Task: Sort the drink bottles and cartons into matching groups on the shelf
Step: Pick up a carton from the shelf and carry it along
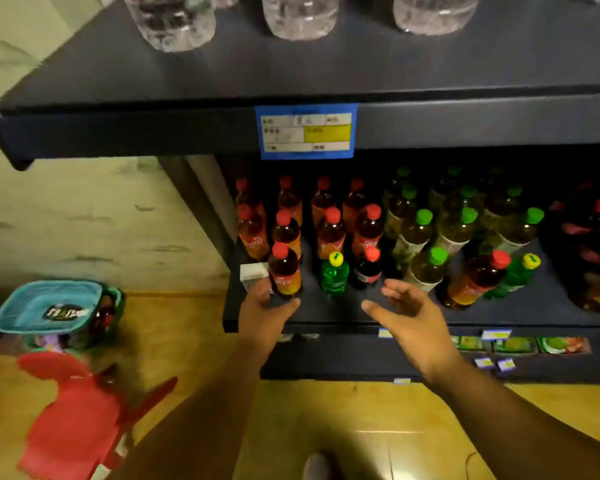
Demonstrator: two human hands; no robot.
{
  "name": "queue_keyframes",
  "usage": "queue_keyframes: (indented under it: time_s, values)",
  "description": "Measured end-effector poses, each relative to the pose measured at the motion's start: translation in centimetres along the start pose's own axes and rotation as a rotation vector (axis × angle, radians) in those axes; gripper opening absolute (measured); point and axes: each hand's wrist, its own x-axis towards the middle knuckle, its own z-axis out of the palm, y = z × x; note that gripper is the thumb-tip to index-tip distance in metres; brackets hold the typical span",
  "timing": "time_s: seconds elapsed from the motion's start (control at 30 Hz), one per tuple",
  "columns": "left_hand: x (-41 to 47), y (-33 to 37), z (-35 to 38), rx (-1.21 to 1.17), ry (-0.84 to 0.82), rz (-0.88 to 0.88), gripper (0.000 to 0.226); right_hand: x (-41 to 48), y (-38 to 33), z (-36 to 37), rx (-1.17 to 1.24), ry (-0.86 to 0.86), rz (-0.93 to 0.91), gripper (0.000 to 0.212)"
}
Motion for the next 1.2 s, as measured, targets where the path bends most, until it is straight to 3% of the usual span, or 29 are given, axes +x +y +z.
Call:
queue_keyframes:
  time_s: [0.2, 0.33, 0.47, 0.7, 0.97, 1.2]
  values:
    - [7.0, -2.5, -2.3, 0.167, 0.227, 0.000, 0.069, 1.9, 2.2, 1.0, 0.015, 0.027, 0.033, 0.055]
    - [10.0, -3.9, -2.6, 0.195, 0.185, -0.027, 0.088, 2.8, 4.8, 1.6, 0.010, 0.045, 0.077, 0.061]
    - [11.8, -5.7, -2.0, 0.265, 0.089, 0.049, 0.087, 3.2, 6.8, 1.5, -0.020, 0.059, 0.101, 0.052]
    - [11.8, -5.7, -1.1, 0.278, 0.188, 0.105, 0.058, 3.4, 8.4, 0.9, -0.009, 0.101, 0.090, 0.046]
    - [6.9, -3.4, -3.4, 0.308, 0.270, 0.049, 0.076, 0.0, 6.3, 1.2, -0.049, 0.012, 0.083, 0.048]
    - [-2.9, 3.2, -5.5, 0.245, 0.358, 0.079, 0.074, -4.6, 4.5, 0.6, -0.093, -0.136, 0.007, 0.054]
